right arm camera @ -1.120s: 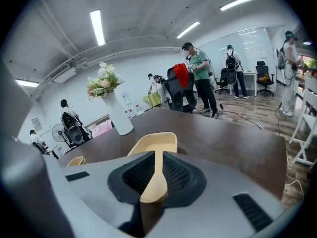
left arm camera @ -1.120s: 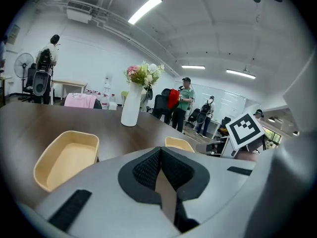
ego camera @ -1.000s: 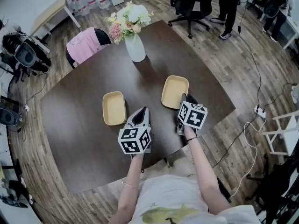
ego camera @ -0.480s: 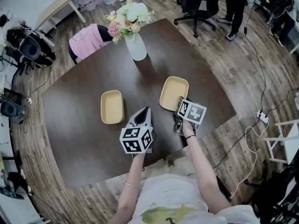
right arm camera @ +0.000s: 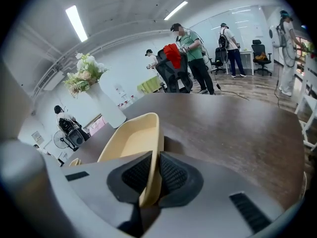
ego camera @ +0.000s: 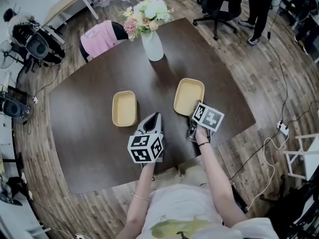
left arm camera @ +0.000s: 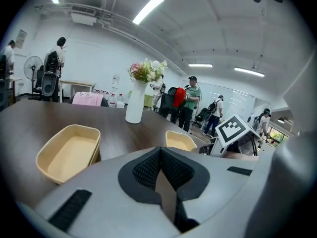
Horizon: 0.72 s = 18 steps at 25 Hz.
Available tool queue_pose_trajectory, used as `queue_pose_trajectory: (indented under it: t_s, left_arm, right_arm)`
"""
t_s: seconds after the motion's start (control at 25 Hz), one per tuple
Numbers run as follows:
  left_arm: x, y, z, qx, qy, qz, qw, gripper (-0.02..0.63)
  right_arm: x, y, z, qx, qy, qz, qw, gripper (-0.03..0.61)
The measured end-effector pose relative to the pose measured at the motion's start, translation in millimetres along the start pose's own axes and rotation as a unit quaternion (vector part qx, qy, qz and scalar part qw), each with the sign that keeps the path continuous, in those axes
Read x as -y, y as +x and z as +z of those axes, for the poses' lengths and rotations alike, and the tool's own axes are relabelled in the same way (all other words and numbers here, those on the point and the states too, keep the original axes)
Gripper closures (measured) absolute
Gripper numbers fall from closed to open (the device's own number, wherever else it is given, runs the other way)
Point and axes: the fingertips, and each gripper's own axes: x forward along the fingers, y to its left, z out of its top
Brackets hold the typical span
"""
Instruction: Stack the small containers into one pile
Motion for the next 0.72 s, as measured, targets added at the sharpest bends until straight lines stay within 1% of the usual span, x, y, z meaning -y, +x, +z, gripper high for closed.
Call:
queue_pose_trajectory:
  t_s: [0.12,0.36,0.72]
  left_arm:
    - [-10,-9,1,0.002,0.000,0.003,1.0000,0.589]
    - [-44,-32,6,0.009,-0.007,0.013,0.9999,0.589]
    - [-97,-68,9,0.020,-0.021,0.032,0.9991,0.589]
  right_arm:
    - [-12,-5,-2,0.009,0.003,0.002,1.000,0.532]
    - [-51,-11,-7,0.026,0.001,0.013,1.000,0.532]
    - [-130,-15,-25,0.026,-0.004,0.059,0.998,0.532]
